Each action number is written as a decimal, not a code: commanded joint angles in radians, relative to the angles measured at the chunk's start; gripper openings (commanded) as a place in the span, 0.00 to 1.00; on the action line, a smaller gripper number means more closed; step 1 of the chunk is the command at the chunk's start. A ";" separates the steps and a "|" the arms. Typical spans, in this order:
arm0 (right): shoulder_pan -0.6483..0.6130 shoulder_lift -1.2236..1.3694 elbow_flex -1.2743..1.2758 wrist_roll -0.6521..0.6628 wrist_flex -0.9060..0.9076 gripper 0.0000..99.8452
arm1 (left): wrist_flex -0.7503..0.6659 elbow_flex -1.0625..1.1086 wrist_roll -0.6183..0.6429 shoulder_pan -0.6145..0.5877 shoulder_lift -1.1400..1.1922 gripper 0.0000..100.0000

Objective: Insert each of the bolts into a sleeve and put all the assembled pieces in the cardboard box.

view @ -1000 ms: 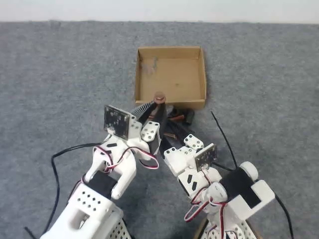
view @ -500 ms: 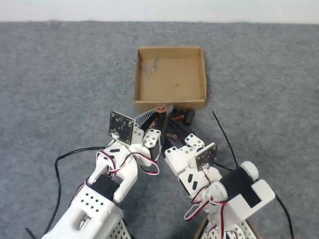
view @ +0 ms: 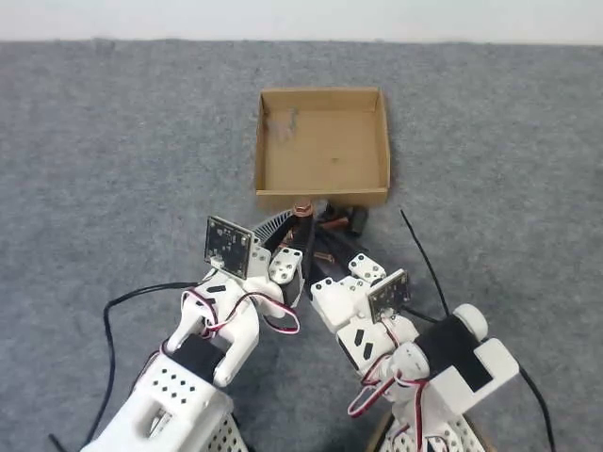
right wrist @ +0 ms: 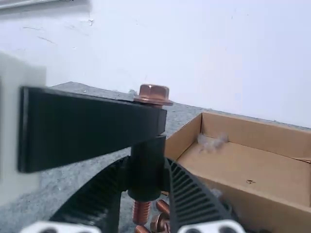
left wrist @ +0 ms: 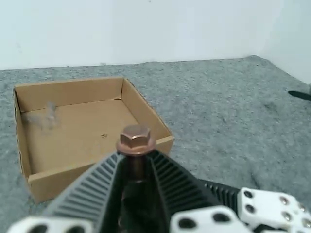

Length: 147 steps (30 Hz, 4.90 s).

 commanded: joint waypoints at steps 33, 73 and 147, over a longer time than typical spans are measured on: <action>0.027 -0.022 0.018 -0.006 -0.001 0.01 | 0.023 -0.110 0.031 -0.003 -0.008 0.16; 0.061 -0.030 0.026 -0.006 -0.004 0.01 | 0.292 0.016 0.034 -0.494 -0.020 0.16; 0.401 0.499 -2.171 0.097 2.549 0.01 | 0.387 0.087 0.031 -0.489 -0.227 0.15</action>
